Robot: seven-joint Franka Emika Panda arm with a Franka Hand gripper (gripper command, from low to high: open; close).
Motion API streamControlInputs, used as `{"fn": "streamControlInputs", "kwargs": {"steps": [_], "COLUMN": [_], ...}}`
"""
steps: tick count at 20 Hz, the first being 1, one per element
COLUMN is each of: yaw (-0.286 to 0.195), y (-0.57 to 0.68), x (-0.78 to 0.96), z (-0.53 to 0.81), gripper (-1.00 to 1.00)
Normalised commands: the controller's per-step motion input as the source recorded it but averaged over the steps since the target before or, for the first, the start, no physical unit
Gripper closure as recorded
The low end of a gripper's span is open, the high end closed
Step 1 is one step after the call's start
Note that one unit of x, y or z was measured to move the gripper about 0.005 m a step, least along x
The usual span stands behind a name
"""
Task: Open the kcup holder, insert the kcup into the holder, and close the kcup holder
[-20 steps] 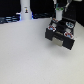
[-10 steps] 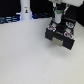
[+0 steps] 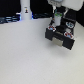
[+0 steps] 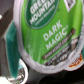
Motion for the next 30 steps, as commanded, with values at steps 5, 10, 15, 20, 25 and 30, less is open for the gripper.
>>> {"fn": "streamControlInputs", "kwargs": {"steps": [5, 10, 15, 20, 25, 30], "yaw": [0.000, 0.000, -0.004, -0.010, -0.013, -0.003], "y": [0.19, 0.46, 0.27, 0.27, 0.15, -0.01], "x": [0.13, 0.31, 0.28, 0.41, 0.24, 0.10], "z": [0.02, 0.16, 0.11, 0.20, 0.09, 0.00], "gripper": [1.00, 1.00, 1.00, 1.00, 1.00, 1.00]}}
